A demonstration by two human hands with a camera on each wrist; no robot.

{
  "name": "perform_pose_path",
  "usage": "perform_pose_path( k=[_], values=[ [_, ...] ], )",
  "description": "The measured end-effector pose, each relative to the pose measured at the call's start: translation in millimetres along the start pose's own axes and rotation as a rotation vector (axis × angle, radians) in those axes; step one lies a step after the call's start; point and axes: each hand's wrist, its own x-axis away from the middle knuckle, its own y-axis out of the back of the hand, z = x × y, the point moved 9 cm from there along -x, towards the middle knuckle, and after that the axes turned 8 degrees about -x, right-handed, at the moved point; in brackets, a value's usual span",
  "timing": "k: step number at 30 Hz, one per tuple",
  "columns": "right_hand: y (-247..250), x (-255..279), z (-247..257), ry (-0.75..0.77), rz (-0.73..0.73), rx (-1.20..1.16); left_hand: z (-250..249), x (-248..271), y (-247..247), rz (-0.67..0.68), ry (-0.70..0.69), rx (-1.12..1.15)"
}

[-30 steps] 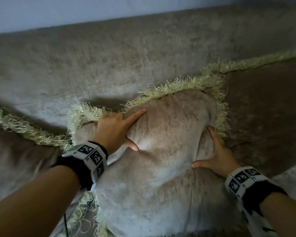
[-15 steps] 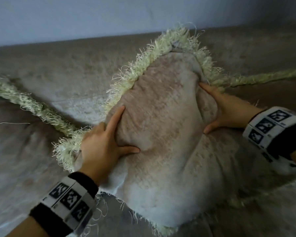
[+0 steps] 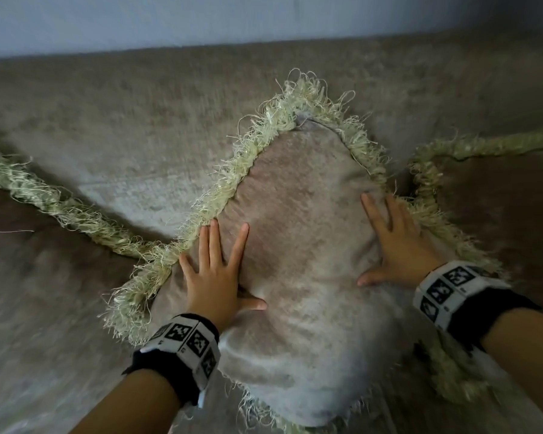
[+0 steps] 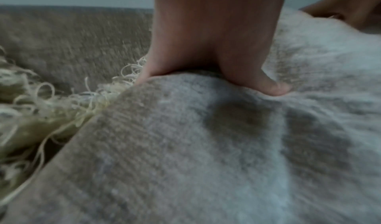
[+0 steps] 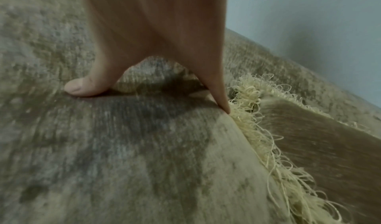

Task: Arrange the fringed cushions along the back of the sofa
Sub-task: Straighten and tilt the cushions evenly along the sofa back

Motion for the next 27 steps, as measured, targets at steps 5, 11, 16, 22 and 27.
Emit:
perform_pose_path(
  k=[5, 11, 16, 22, 27],
  values=[
    [-8, -7, 2, -0.01, -0.032, 0.01, 1, -7, -9, -0.079, -0.038, 0.009],
    [7, 9, 1, 0.003, 0.0, -0.064, 15, 5, 13, -0.043, -0.047, 0.087],
    [22, 18, -9, 0.006, 0.006, -0.129, 11, 12, 36, 0.017, -0.024, 0.142],
    [0, 1, 4, 0.014, 0.05, -0.047, -21, 11, 19, 0.161, 0.062, 0.101],
    [-14, -7, 3, -0.017, 0.044, 0.014, -24, 4, 10, 0.222, 0.078, 0.044]
  ],
)
